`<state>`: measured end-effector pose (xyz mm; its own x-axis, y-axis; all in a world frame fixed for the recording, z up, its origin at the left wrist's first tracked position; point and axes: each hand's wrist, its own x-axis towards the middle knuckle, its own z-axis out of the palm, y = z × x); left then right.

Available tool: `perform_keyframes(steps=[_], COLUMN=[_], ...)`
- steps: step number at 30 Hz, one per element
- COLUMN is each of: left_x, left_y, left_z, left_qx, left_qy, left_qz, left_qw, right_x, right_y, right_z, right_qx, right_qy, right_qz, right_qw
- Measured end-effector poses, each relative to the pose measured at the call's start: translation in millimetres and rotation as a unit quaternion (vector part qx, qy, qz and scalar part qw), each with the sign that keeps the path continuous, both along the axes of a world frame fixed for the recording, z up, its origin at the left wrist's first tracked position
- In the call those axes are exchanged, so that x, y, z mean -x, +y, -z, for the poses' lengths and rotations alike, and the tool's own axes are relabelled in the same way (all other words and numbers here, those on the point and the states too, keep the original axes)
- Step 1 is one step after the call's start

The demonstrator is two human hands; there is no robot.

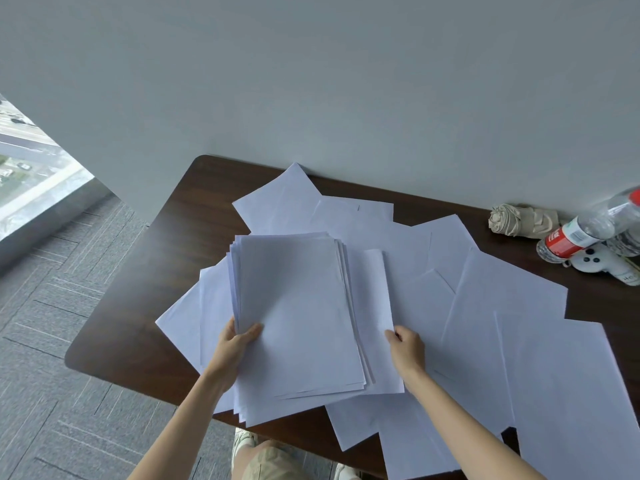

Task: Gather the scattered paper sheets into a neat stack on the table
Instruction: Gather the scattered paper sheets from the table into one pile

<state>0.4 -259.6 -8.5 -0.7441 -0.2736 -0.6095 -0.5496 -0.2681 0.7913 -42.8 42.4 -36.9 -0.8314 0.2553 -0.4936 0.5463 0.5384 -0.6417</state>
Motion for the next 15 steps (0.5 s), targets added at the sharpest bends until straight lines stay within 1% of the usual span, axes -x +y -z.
perform_keyframes(steps=[7, 11, 15], left_x=[21.3, 33.8, 37.7], left_y=[45.9, 60.2, 60.7], left_z=[9.7, 11.5, 18.3], left_qx=[-0.041, -0.052, -0.036], left_qy=[0.003, 0.000, -0.017], left_qz=[0.061, 0.087, 0.113], left_qw=[0.997, 0.995, 0.993], right_x=[13.9, 20.4, 21.6], right_y=[17.8, 25.3, 26.4], right_z=[-10.5, -6.7, -16.1], right_qx=[0.087, 0.185, 0.264], right_qy=[-0.068, -0.120, -0.123], right_qz=[0.015, 0.054, 0.043], right_qw=[0.994, 0.974, 0.956])
